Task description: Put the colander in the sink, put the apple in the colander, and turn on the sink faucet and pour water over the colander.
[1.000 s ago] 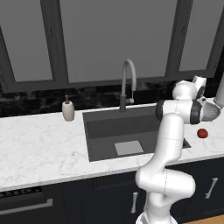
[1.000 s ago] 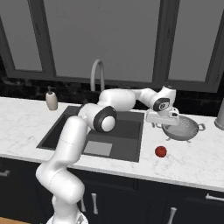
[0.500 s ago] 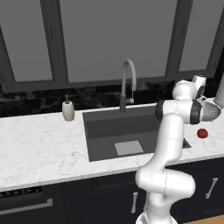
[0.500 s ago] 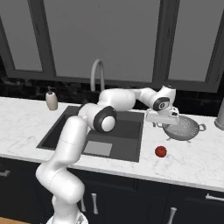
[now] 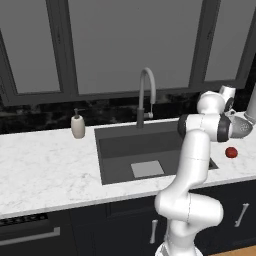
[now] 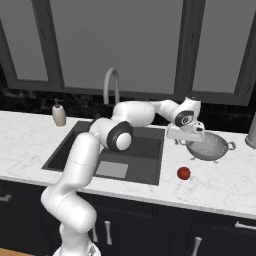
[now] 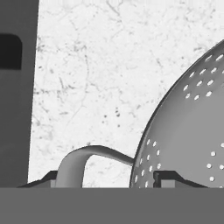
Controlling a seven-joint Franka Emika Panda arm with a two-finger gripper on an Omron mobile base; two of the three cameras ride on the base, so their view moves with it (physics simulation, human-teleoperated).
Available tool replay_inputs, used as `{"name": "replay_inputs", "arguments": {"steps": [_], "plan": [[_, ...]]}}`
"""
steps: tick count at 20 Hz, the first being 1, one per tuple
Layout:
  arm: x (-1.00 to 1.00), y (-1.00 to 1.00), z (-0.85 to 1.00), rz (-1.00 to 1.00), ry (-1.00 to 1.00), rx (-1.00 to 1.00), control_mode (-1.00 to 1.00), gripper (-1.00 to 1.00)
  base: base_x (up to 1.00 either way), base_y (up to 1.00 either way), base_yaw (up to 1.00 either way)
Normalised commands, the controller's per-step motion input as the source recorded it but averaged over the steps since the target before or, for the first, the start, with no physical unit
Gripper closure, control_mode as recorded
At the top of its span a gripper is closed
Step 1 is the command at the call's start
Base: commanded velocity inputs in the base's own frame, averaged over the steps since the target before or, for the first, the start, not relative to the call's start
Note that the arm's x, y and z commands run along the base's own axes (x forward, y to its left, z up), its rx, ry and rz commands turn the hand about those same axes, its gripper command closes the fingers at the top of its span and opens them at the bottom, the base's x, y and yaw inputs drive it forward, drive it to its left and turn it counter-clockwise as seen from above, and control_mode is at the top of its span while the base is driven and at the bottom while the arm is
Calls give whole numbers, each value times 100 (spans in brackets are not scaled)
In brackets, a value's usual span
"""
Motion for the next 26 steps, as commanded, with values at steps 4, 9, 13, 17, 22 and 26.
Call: {"name": "replay_inputs", "arguments": {"steps": [4, 9, 13, 17, 22, 26], "plan": [[-6, 0, 30, 0, -3, 0, -100, 100, 0, 0, 0], [-3, 0, 40, 0, -9, 0, -100, 100, 0, 0, 0], [-9, 1, 27, 1, -5, 0, -100, 100, 0, 0, 0], [-33, 23, 14, 10, -5, 0, -100, 100, 0, 0, 0], [-26, 48, 2, 27, 0, 0, -100, 100, 0, 0, 0], [-55, 64, 0, 28, 0, -1, -100, 100, 0, 0, 0]]}}
